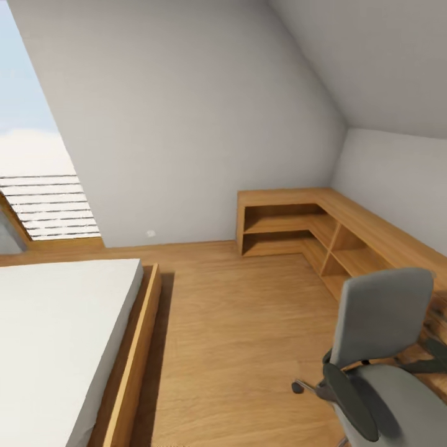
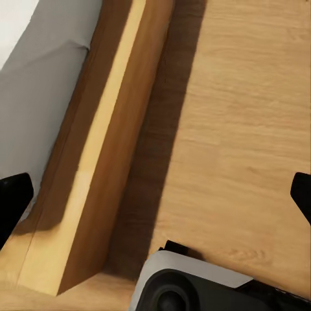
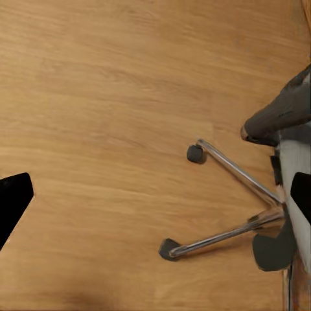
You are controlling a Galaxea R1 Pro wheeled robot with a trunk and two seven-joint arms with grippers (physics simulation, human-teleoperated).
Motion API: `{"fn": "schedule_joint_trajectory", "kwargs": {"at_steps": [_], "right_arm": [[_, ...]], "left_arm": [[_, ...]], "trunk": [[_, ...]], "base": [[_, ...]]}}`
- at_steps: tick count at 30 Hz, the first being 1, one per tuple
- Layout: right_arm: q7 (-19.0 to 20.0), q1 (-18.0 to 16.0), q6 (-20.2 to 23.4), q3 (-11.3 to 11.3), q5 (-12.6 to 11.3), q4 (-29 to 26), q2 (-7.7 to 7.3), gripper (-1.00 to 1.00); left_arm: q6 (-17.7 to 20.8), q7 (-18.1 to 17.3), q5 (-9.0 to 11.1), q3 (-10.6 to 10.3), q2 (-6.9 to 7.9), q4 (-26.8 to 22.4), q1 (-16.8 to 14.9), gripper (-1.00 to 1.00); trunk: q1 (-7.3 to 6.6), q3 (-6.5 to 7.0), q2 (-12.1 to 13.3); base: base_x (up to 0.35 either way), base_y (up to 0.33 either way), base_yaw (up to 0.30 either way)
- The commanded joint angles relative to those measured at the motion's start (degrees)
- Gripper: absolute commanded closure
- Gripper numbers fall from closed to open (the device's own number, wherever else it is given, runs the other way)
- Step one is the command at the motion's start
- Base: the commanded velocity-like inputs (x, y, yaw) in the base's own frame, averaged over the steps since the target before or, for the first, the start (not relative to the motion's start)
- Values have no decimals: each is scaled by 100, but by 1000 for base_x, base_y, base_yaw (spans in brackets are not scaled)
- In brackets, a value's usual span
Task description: In the bedroom, organize the workspace by keeping the computer under the desk, ensuring the monitor is on the desk, placing the keyboard on the desk next to the monitor, placing the mouse on the desk next to the keyboard, moving the folder from the swivel chair onto the desk next to the mouse, stacking the notebook on top of the folder with the pen on top of the notebook, and positioning the swivel chair next to the desk.
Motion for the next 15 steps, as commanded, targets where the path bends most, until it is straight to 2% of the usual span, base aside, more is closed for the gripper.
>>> {"fn": "schedule_joint_trajectory", "kwargs": {"at_steps": [1, 9, 15], "right_arm": [[-34, -4, -15, 50, -16, 8, 1, -100], [-34, -4, -12, 50, -31, 8, 1, -100], [-32, -4, -13, 50, -26, 6, 1, -100]], "left_arm": [[-18, 27, 39, -49, 0, 4, -6, -100], [-11, 27, 39, -49, 2, 4, -6, -100], [-10, 27, 39, -49, 3, 4, -6, -100]], "trunk": [[3, -11, -11], [3, -11, -11], [3, -11, -11]], "base": [[21, 157, 286], [12, 51, 286], [179, 7, 275]]}}
